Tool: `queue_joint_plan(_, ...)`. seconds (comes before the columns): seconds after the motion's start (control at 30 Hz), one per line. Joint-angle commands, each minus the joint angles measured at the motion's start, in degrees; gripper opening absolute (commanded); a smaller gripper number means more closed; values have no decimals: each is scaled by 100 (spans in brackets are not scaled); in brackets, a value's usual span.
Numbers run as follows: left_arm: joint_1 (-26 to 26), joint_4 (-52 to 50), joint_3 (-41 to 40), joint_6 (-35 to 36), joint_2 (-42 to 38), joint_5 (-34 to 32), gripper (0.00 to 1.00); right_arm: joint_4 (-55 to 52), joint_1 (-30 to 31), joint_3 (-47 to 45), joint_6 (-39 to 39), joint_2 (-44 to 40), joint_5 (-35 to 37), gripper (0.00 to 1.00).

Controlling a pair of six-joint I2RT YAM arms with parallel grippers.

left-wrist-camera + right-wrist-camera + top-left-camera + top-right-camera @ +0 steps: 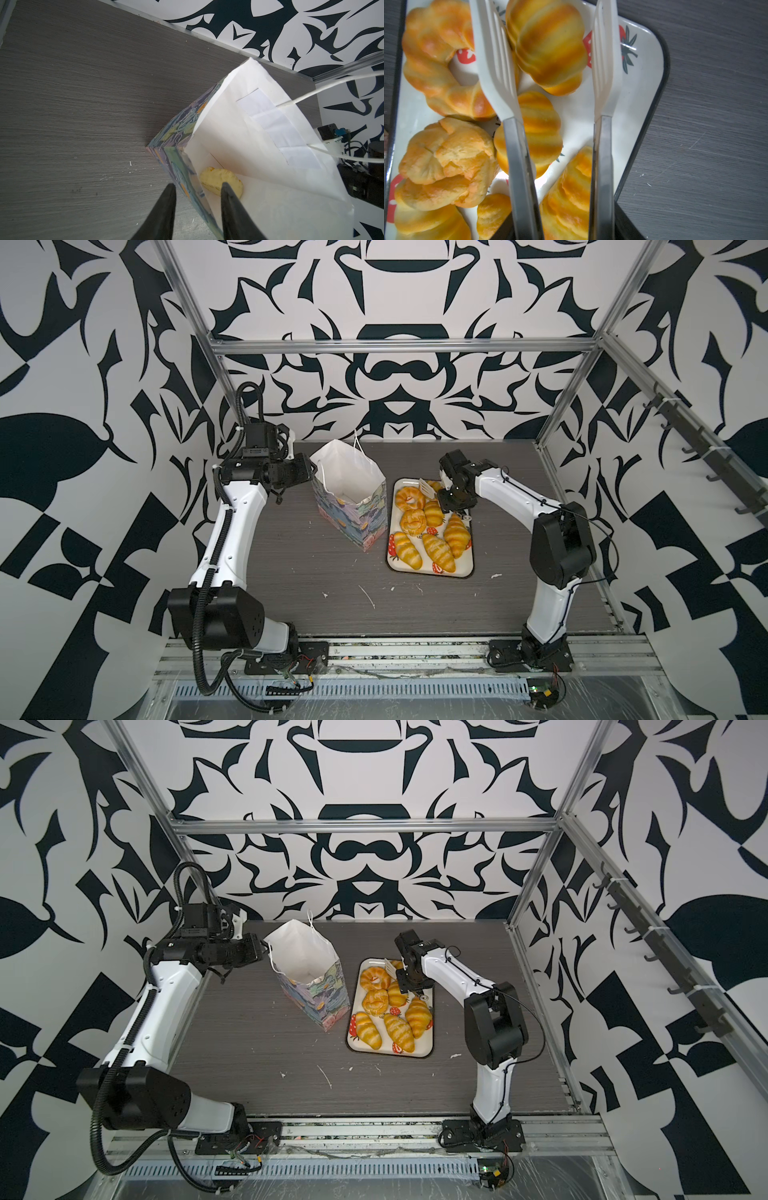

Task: Pack bread into a paper bag
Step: Pick up the bread from the tray.

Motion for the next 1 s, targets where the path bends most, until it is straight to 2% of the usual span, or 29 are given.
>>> queue_joint_plan(0.0,-19,-159,-67,21,-148,-4,39,71,-23,281,-8,-84,10,54)
queue_joint_plan(0.37,-18,-159,-72,28,-179,-8,39,81,-20,178,-2,-289,71,43)
queue_joint_plan(0.97,-19,-159,-57,19,-146,-8,39,-65,-24,-173,112,-1206,158,39)
